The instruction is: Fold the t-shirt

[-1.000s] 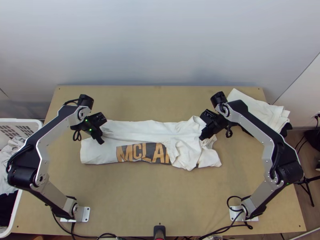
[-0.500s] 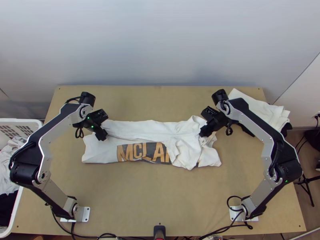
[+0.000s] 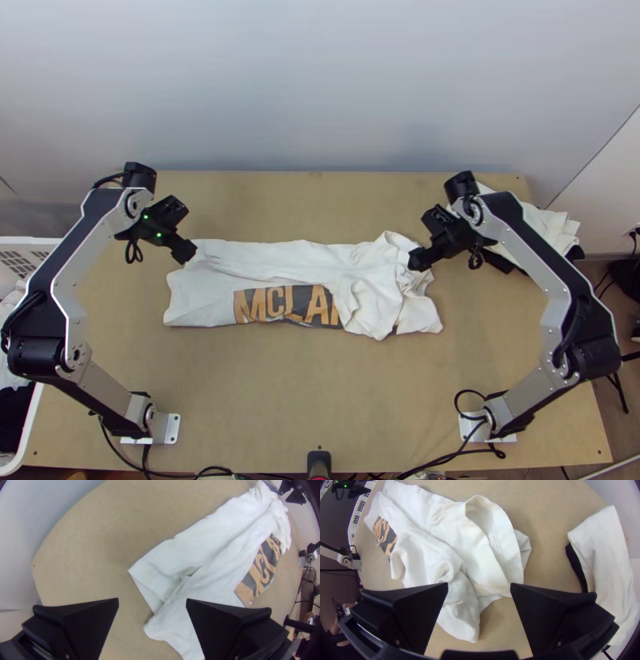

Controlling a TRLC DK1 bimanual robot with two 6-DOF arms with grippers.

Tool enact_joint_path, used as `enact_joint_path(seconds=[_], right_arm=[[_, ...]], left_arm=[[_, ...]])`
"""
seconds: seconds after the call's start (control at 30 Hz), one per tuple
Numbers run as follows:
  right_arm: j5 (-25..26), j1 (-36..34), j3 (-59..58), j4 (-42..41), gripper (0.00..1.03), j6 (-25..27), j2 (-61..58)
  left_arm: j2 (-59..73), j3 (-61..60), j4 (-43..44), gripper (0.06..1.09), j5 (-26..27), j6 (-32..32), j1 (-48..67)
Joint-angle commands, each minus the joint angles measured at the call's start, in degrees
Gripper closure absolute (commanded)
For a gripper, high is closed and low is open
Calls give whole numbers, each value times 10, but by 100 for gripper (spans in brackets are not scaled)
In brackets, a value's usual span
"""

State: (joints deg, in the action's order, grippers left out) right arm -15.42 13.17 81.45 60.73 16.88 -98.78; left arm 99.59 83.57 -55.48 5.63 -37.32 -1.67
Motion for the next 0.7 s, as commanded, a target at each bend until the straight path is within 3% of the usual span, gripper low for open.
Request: enact_joint_path(seconds=[0.0,0.2,0.3,0.37,0.67], right_arm=[[0,27,3,20,26,-40,41],[-5,85,-6,24,71,-48,76],[-41,99,-17,19,94,-42,84],[-53,112,-22,13,99,-39,84],[-85,120,-51,-48,99,-4,18]], left_arm=[[0,19,-79,11,65,59,-35],[6,10,-137,11,136,127,-59],[12,17,-144,11,155,148,-79],[24,27,-148,11,172,159,-93],[78,19,-152,11,214,157,-132]])
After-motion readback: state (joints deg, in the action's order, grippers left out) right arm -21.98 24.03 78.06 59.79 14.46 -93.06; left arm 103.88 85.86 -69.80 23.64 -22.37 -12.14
